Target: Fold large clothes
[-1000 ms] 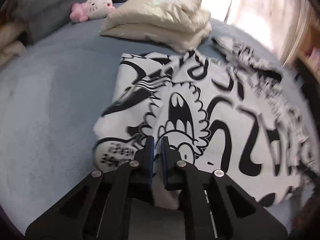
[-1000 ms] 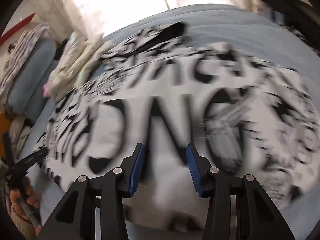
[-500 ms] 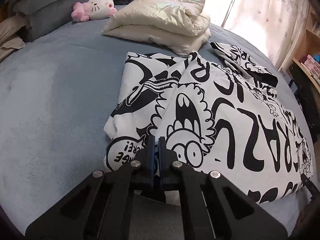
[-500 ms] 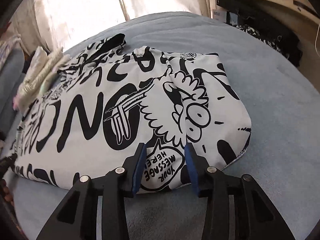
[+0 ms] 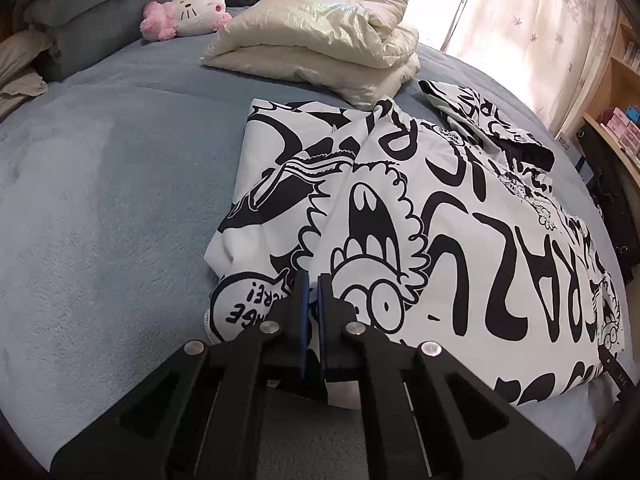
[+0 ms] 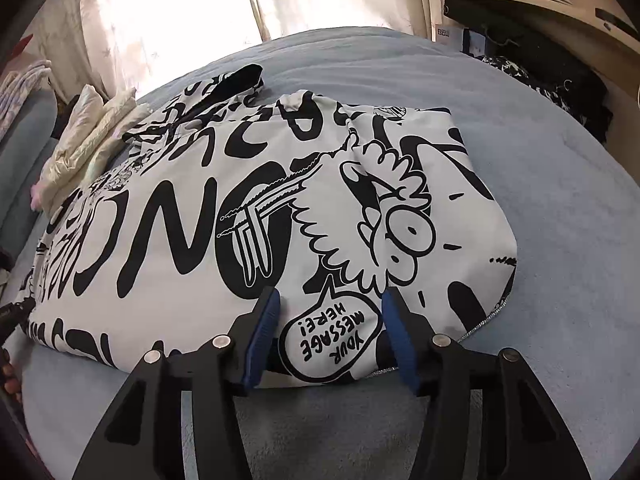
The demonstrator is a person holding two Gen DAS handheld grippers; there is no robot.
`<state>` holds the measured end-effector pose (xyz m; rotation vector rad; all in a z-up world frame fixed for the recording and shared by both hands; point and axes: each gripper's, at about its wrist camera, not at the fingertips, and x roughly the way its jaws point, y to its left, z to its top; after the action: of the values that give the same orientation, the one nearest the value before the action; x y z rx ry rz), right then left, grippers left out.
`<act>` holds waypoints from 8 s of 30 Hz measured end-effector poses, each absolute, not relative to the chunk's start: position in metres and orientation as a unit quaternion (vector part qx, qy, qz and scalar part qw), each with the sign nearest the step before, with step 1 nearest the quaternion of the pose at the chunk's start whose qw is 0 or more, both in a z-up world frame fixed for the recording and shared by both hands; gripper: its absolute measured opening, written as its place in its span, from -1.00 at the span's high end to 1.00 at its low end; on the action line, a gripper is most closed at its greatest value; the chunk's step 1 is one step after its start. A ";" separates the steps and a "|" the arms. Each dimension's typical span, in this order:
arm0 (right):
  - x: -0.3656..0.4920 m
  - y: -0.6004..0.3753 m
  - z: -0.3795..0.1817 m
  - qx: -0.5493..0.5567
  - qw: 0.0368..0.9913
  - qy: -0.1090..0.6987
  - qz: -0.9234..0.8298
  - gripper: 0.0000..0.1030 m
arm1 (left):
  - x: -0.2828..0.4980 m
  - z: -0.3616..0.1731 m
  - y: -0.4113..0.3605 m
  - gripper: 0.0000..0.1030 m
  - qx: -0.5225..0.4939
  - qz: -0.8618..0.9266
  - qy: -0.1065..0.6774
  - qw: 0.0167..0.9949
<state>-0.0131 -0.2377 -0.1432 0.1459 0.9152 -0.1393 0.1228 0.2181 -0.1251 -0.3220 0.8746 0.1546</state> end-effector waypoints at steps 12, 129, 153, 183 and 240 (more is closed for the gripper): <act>0.025 -0.245 -0.108 0.097 0.859 0.502 -0.038 -0.08 | 0.158 -0.068 0.176 0.95 -0.074 0.030 0.439 0.895; 0.112 -0.217 -0.100 0.180 0.861 0.469 0.082 0.46 | 0.190 -0.122 0.073 0.81 -0.134 -0.117 0.478 0.860; 0.264 -0.125 -0.089 0.114 0.886 0.435 0.115 0.38 | 0.301 -0.100 0.048 0.71 -0.110 -0.055 0.437 0.891; 0.202 -0.156 -0.105 0.047 0.905 0.423 0.006 0.28 | 0.220 -0.117 -0.017 0.89 -0.087 -0.166 0.448 0.874; 0.016 -0.057 0.001 -0.024 0.913 0.402 0.060 -0.24 | 0.048 -0.096 0.198 -0.13 -0.299 -0.045 0.415 0.858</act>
<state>0.0163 -0.0571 0.0008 -0.0486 0.8285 0.1235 0.0478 0.1977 -0.0963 -0.6280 0.8725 -0.0951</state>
